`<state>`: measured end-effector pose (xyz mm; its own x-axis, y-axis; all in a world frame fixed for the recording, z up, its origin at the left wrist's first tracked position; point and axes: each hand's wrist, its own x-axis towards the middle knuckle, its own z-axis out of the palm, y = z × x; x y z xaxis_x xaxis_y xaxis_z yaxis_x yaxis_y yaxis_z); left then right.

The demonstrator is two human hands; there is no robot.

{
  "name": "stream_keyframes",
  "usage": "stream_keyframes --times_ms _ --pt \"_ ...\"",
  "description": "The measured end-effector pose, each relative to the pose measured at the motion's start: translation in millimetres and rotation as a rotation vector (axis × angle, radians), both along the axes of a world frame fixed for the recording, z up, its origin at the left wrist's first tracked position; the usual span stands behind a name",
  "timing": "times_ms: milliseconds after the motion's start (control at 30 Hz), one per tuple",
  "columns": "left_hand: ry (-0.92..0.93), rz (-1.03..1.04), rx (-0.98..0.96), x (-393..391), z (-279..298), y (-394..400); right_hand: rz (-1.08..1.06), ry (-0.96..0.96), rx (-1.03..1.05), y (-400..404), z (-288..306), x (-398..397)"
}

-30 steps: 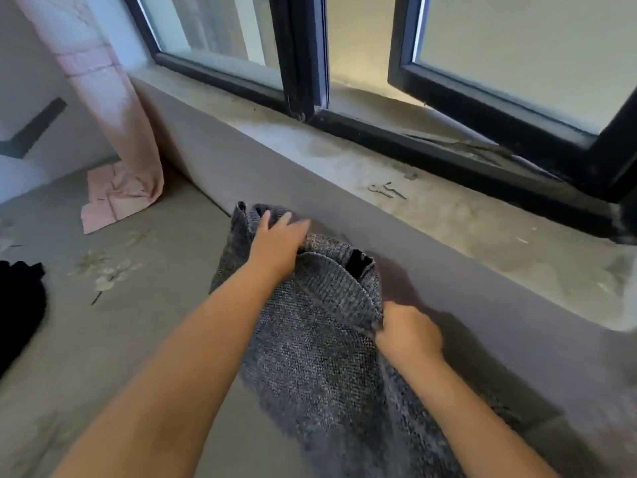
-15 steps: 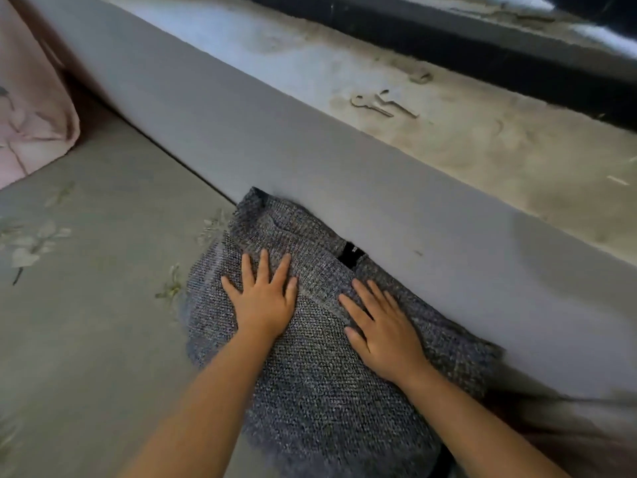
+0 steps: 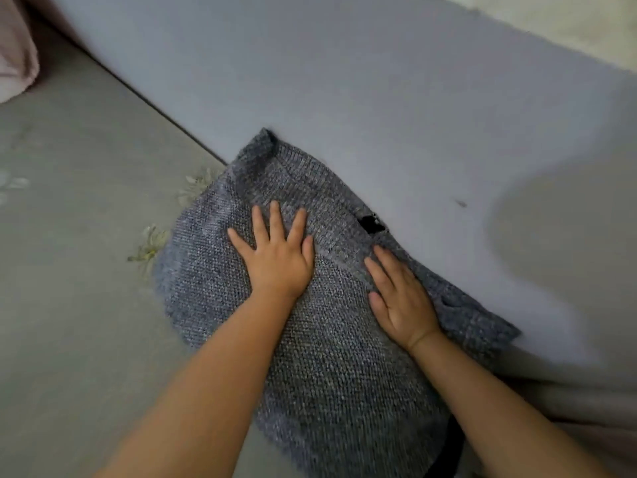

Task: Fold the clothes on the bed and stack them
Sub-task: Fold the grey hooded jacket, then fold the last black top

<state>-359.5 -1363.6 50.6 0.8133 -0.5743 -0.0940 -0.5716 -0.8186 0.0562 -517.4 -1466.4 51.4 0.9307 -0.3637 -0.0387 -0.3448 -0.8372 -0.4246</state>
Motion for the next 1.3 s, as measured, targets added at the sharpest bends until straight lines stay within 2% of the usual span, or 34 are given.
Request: stream_keyframes --times_ms 167,300,400,567,700,800,933,1100,1300 --pt "0.096 -0.048 -0.052 4.8 29.8 13.1 0.041 0.004 -0.068 1.6 6.8 -8.5" --pt "0.004 -0.150 -0.041 -13.3 59.9 46.4 0.020 0.138 -0.158 6.4 27.1 -11.7" --pt "0.044 -0.075 -0.059 -40.3 71.9 78.9 0.013 0.164 -0.253 20.6 56.7 -10.0" --pt "0.086 0.107 -0.140 -90.8 87.2 152.5 0.139 0.001 -0.302 73.8 102.9 -7.7" --pt "0.097 0.359 -0.120 -129.7 93.4 260.4 0.429 -0.139 -0.281 170.1 129.0 -2.7" --pt "0.067 0.569 -0.103 -167.3 101.7 365.1 0.635 -0.123 -0.280 275.5 146.4 -4.0" --pt "-0.015 0.810 -0.044 -240.1 121.6 515.6 0.850 -0.200 -0.204 433.8 157.9 -36.6" --pt "-0.051 1.032 0.011 -362.7 140.6 687.0 1.045 -0.149 -0.177 612.9 155.9 -114.1" --pt "-0.038 1.224 0.027 -448.4 148.3 825.9 1.152 -0.166 -0.169 750.9 153.2 -164.6"
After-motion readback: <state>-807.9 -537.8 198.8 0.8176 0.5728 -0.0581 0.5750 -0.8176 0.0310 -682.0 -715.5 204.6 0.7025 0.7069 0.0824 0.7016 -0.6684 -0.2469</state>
